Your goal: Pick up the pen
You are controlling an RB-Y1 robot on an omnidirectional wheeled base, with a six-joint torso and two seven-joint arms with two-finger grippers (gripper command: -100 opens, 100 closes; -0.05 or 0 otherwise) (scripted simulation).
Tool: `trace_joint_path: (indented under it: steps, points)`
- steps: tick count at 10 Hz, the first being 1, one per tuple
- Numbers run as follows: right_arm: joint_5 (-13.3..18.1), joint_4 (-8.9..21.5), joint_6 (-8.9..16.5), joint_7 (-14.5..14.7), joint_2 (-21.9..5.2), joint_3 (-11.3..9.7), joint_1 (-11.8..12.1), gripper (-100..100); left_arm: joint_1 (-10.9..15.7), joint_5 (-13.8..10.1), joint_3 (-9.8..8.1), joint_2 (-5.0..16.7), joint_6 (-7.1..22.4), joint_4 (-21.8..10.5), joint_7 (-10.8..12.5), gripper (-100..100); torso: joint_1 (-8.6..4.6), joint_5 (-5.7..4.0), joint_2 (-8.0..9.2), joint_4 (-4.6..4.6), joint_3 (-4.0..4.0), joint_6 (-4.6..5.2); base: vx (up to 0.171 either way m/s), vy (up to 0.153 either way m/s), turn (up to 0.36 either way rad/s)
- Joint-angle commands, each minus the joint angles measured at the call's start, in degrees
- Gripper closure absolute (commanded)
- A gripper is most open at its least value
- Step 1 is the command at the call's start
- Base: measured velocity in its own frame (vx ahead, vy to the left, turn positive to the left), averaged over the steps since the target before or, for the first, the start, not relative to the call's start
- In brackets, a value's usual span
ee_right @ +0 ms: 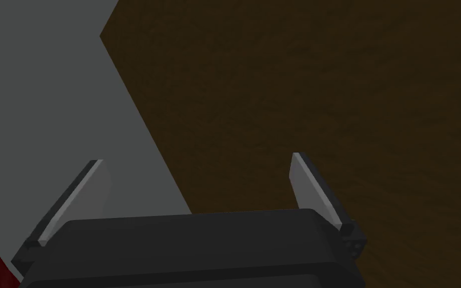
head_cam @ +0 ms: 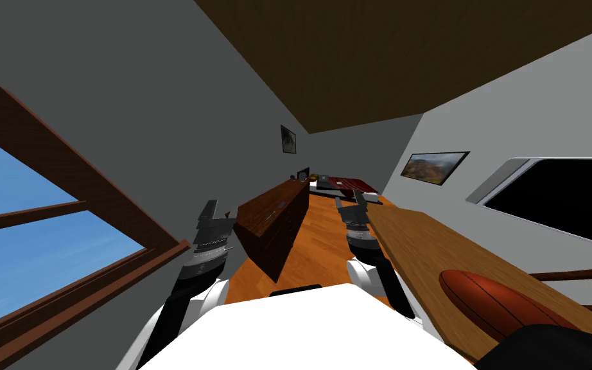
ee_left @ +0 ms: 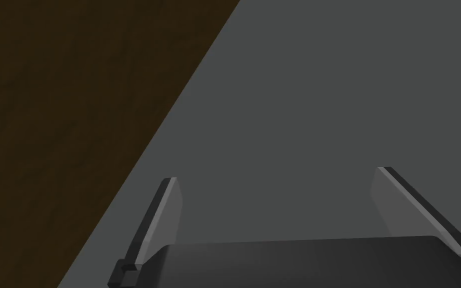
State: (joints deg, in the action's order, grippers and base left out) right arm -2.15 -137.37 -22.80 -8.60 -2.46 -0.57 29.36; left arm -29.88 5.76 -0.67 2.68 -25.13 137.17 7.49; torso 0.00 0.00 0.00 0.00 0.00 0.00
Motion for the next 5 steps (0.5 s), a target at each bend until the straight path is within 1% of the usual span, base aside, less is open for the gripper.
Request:
trace_joint_path:
  steps: [1, 3, 5]
  points:
    - [0.0, 0.0, 0.0, 0.0, 0.0, 0.0, 0.0, 0, 1.18, -1.18, -0.16, 1.87, 1.88, -0.76, 0.91, -100, 0.0, 0.0, 0.0, 0.0, 0.0, 0.0, 0.009, -0.011, -0.001]
    - [0.0, 0.0, 0.0, 0.0, 0.0, 0.0, 0.0, 0, 2.94, -2.94, -0.4, 3.42, 4.61, -1.79, 2.26, -100, -0.05, -0.01, -0.07, -0.02, -0.04, 0.0, 0.021, -0.02, -0.001]
    - [0.0, 0.0, 0.0, 0.0, 0.0, 0.0, 0.0, 0, 5.39, -5.41, -0.74, 4.76, 7.89, -3.12, 4.15, -100, -0.08, -0.02, -0.11, -0.03, -0.07, 0.01, 0.027, -0.024, -0.001]
